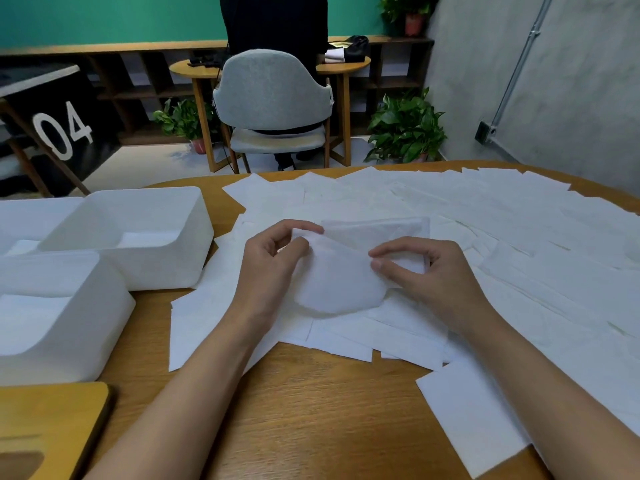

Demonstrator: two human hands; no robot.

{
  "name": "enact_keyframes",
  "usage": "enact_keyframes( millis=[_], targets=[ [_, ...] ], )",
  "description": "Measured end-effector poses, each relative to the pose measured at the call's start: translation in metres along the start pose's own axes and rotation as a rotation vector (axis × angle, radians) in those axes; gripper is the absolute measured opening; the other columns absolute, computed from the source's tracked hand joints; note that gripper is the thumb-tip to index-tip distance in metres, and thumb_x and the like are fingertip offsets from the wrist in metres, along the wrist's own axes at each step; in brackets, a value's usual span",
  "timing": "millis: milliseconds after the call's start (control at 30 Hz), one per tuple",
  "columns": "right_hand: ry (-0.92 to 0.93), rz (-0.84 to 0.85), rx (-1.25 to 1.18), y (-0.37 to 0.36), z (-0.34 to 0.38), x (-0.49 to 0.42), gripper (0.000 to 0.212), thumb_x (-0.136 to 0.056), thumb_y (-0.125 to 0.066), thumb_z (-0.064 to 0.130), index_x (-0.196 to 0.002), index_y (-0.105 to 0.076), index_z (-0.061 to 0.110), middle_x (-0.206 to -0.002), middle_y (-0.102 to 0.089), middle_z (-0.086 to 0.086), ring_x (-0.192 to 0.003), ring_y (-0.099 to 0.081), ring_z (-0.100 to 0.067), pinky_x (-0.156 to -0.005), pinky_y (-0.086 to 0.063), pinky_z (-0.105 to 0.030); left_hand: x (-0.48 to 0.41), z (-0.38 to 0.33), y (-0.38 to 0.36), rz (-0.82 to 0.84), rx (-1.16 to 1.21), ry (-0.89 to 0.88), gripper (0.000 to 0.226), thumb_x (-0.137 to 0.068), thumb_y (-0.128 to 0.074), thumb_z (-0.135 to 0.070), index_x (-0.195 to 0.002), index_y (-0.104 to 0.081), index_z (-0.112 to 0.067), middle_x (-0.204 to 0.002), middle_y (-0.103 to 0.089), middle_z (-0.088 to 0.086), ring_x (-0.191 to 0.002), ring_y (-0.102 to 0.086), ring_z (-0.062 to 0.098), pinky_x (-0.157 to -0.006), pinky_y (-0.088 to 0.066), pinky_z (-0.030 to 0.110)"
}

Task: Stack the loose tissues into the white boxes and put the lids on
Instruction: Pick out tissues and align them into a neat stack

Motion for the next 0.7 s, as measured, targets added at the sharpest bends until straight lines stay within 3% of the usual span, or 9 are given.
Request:
enact_keyframes(
  millis=[100, 233, 333, 467, 533, 700],
  targets=[
    [-0.001, -0.002, -0.008, 0.001, 0.0, -0.001, 0.008, -0.089, -0.082, 0.017, -0.093, -0.083, 0.025, -0.096, -0.079, 0.014, -0.102, -0.072, -0.004, -0.102, -0.054, -0.039, 0.003, -0.006, -0.001, 0.066, -0.145, -0.036, 0.013, -0.097, -0.071, -0.016, -0.101, -0.081, -0.023, -0.105, -0.077, -0.011, -0.103, -0.066, 0.003, -0.087, -0.046, 0.018],
    [-0.014, 0.007, 0.014, 0.001, 0.002, 0.0, 0.007, -0.089, -0.082, 0.019, -0.092, -0.083, 0.025, -0.096, -0.079, 0.015, -0.102, -0.071, -0.004, -0.103, -0.052, -0.038, 0.004, -0.009, -0.002, 0.176, -0.313, -0.013, 0.012, -0.084, -0.086, -0.029, -0.095, -0.083, -0.026, -0.095, -0.079, -0.014, -0.1, -0.068, -0.001, -0.087, -0.04, 0.016],
    [-0.05, 0.02, 0.032, 0.0, 0.0, -0.001, 0.007, -0.09, -0.081, 0.02, -0.091, -0.083, 0.026, -0.096, -0.079, 0.016, -0.102, -0.07, -0.002, -0.103, -0.052, -0.038, 0.005, -0.009, -0.006, 0.288, -0.342, 0.025, 0.027, -0.077, -0.09, -0.034, -0.101, -0.082, -0.026, -0.097, -0.08, -0.014, -0.1, -0.072, -0.001, -0.092, -0.047, 0.016],
    [-0.067, 0.022, 0.027, 0.0, -0.001, -0.001, 0.006, -0.091, -0.08, 0.021, -0.092, -0.083, 0.026, -0.097, -0.079, 0.016, -0.102, -0.071, -0.001, -0.104, -0.052, -0.037, 0.006, -0.006, -0.009, 0.436, -0.413, 0.018, 0.026, -0.077, -0.092, -0.023, -0.103, -0.083, -0.023, -0.099, -0.08, -0.014, -0.1, -0.072, -0.002, -0.088, -0.047, 0.007],
    [-0.064, 0.022, 0.023, 0.0, 0.002, -0.001, 0.006, -0.091, -0.08, 0.03, -0.095, -0.083, 0.026, -0.1, -0.079, 0.017, -0.104, -0.07, 0.0, -0.106, -0.052, -0.038, 0.006, -0.007, -0.009, 0.462, -0.438, 0.001, 0.018, -0.083, -0.088, -0.021, -0.101, -0.085, -0.024, -0.1, -0.08, -0.016, -0.101, -0.071, -0.002, -0.088, -0.046, 0.007],
    [-0.017, 0.127, -0.062, -0.004, 0.01, 0.003, 0.047, -0.085, -0.061, 0.065, -0.103, -0.082, 0.027, -0.11, -0.078, 0.016, -0.114, -0.066, 0.0, -0.108, -0.042, -0.032, 0.007, -0.016, -0.006, 0.417, -0.287, -0.025, 0.01, -0.092, -0.079, -0.016, -0.098, -0.084, -0.022, -0.101, -0.08, -0.009, -0.1, -0.072, 0.007, -0.085, -0.051, 0.016]
  ],
)
Point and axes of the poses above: each hand's wrist, its own x-axis away from the middle knuckle, its own y-axis out of the back of the hand, z = x × y, the point moved 4 cm from there along -x, towards the middle knuckle
